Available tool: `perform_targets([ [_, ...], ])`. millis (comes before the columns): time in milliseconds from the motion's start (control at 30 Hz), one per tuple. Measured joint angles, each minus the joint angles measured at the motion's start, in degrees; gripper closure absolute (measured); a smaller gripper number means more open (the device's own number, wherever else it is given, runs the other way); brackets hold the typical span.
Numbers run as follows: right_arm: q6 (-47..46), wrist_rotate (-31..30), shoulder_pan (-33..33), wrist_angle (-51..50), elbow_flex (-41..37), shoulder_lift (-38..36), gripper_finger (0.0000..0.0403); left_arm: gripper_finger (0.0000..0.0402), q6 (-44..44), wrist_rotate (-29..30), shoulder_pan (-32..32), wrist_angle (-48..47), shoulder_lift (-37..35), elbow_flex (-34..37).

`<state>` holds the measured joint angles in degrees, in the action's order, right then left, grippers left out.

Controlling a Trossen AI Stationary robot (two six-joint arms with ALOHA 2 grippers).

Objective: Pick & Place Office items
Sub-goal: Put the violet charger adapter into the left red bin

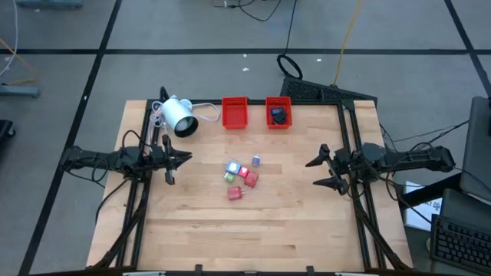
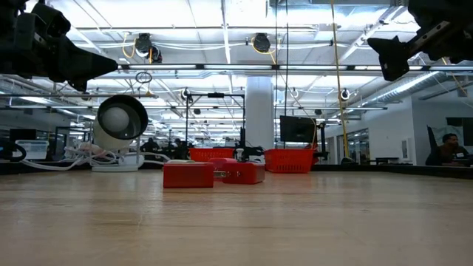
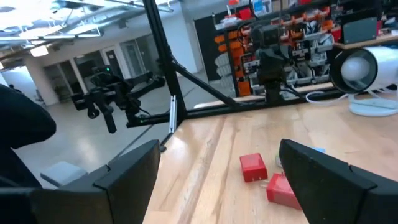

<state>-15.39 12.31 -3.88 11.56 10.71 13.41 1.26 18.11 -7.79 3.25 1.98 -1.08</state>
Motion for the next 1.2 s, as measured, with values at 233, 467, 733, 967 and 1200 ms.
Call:
perform_targets([
  [233,-0.4,-0.1,0.0,0.1,-1.6,-3.5,0.0083,0.0355,0.0,0.0,0.0,0.0,0.0,0.0],
  [467,-1.8,-0.3,0.0,0.2,-2.4,-4.5,0.0083,0.0355,0.0,0.0,0.0,0.0,0.0,0.0],
  [733,-1.9,-0.4,0.0,0.2,-2.4,-4.5,0.0083,0.0355,0.0,0.0,0.0,0.0,0.0,0.0],
  [967,-0.5,-0.8,0.0,0.2,-2.4,-4.5,0.0083,0.0355,0.0,0.0,0.0,0.0,0.0,0.0],
  [1200,-1.1,-2.0,0.0,-0.1,-2.4,-4.5,0.0083,0.0355,0.0,0.0,0.0,0.0,0.0,0.0],
])
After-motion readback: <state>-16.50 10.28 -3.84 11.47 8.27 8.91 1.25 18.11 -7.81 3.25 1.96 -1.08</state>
